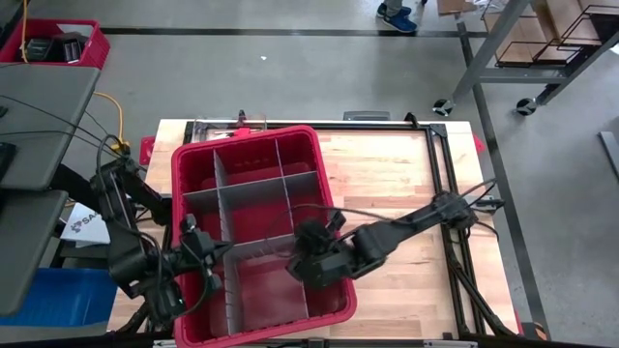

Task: Sort blocks
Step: Assemble the bin divider into the red bin

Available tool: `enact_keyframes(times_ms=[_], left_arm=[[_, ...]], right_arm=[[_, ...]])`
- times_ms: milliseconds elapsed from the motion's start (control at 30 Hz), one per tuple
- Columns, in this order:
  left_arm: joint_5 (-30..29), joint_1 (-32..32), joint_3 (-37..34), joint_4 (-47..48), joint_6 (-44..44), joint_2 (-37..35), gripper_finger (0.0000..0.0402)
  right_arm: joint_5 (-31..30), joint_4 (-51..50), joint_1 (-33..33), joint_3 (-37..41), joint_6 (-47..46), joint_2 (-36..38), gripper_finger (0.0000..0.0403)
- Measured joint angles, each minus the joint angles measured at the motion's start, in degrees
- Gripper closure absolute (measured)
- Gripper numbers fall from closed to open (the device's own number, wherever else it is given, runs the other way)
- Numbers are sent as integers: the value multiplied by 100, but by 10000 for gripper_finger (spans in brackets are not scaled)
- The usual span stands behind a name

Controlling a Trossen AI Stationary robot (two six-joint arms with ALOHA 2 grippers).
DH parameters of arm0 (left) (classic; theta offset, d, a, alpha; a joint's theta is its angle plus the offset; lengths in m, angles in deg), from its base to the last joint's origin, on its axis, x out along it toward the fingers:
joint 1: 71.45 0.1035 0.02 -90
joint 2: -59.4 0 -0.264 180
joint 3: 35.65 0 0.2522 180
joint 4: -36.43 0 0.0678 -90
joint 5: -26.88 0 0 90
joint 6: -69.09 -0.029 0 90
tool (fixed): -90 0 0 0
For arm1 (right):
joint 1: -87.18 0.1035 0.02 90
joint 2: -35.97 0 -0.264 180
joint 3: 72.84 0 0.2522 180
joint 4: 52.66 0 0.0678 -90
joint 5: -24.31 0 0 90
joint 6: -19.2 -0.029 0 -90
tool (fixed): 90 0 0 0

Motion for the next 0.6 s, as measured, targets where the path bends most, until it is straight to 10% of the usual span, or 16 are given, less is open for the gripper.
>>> enact_keyframes(times_ms=[400, 600], left_arm=[[315, -297, -1258, -308, 1841, -7, 402], [-100, -424, -523, -296, 1715, -234, 402]], right_arm=[[657, -332, 5, 15, -740, -563, 403], [198, 132, 67, 10, -490, -87, 403]])
